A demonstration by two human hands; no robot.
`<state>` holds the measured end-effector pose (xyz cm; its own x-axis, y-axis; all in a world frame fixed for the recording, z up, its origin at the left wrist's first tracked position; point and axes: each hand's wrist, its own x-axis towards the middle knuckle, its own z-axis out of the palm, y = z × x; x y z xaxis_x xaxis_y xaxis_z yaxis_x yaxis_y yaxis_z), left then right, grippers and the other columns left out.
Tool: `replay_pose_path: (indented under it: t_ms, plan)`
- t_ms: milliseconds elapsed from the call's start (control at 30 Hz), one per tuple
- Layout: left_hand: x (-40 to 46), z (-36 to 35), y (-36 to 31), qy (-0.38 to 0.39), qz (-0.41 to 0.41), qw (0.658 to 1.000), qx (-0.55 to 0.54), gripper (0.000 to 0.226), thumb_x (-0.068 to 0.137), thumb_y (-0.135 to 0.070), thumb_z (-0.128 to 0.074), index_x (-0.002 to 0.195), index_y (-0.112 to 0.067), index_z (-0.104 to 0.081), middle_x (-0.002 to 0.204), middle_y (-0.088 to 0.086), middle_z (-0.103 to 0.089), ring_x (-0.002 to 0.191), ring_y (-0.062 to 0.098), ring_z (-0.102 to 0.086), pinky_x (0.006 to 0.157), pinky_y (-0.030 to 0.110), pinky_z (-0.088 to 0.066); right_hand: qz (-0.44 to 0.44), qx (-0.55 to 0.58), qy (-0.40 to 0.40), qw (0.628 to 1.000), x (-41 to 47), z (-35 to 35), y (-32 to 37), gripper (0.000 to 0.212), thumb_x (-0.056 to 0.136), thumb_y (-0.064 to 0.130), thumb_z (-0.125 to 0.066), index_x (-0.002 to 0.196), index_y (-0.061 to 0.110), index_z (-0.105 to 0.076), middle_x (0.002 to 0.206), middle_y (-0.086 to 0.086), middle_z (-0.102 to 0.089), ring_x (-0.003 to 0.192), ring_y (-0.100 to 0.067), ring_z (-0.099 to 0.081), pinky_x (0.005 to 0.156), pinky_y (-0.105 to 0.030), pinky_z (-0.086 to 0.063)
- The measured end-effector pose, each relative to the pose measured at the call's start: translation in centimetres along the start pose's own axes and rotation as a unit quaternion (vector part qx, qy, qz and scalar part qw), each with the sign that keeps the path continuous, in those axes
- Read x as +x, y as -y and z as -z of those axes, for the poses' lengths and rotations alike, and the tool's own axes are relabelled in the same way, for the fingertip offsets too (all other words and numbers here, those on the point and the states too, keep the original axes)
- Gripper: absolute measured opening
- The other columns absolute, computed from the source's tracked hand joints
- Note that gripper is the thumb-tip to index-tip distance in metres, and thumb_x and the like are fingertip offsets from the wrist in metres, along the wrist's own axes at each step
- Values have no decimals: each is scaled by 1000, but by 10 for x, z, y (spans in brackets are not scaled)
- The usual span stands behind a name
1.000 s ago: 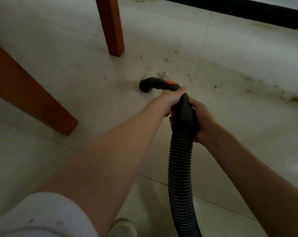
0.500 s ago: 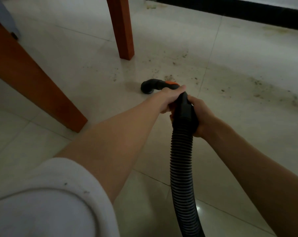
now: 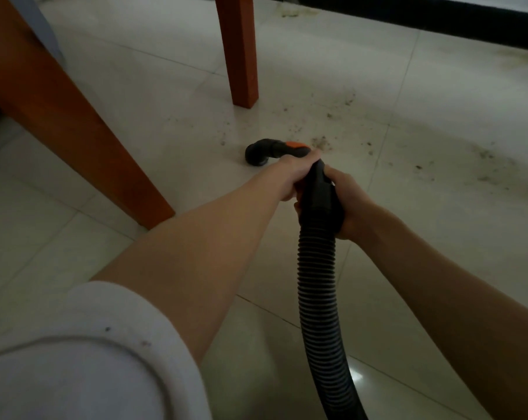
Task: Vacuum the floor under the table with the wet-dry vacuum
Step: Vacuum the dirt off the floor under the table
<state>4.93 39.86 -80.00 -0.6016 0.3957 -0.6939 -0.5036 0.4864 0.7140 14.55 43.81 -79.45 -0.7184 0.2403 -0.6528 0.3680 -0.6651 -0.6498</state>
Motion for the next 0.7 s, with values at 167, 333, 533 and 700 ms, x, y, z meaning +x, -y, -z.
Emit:
replay_pose_path:
  t_ms: [167, 333, 533, 700]
  plan:
    - [10, 17, 2, 4, -11, 1000, -19, 56, 90, -45, -57, 126, -3, -46, 102, 9, -56, 91, 24, -59, 77, 31, -49, -11, -6, 0, 1000, 15, -11, -3, 37, 99, 36, -39, 100, 3, -55, 71, -11, -57, 59, -22, -56, 46, -25, -52]
    - [26, 25, 3, -15, -11, 1000, -20, 53, 89, -48, -56, 122, -7, -52, 107, 10, -62, 98, 26, -62, 84, 34, -52, -19, 8, 0, 1000, 29, -21, -5, 40, 99, 39, -39, 107, 3, -54, 74, -11, -57, 61, -22, -56, 46, -25, -52]
    - [37, 39, 0, -34, -6, 999, -29, 59, 88, -51, -56, 129, -9, -49, 114, 11, -62, 94, 26, -62, 81, 34, -52, -29, 28, -1, 999, 47, -32, -5, 42, 98, 41, -41, 109, 3, -55, 75, -10, -59, 61, -21, -57, 48, -25, -52]
    - [46, 47, -2, -41, 2, 998, -39, 62, 85, -53, -58, 128, -8, -51, 115, 11, -64, 98, 28, -64, 84, 35, -53, -36, 40, -8, 998, 60, -41, -4, 44, 97, 42, -43, 113, 4, -57, 78, -10, -62, 62, -21, -62, 50, -27, -54]
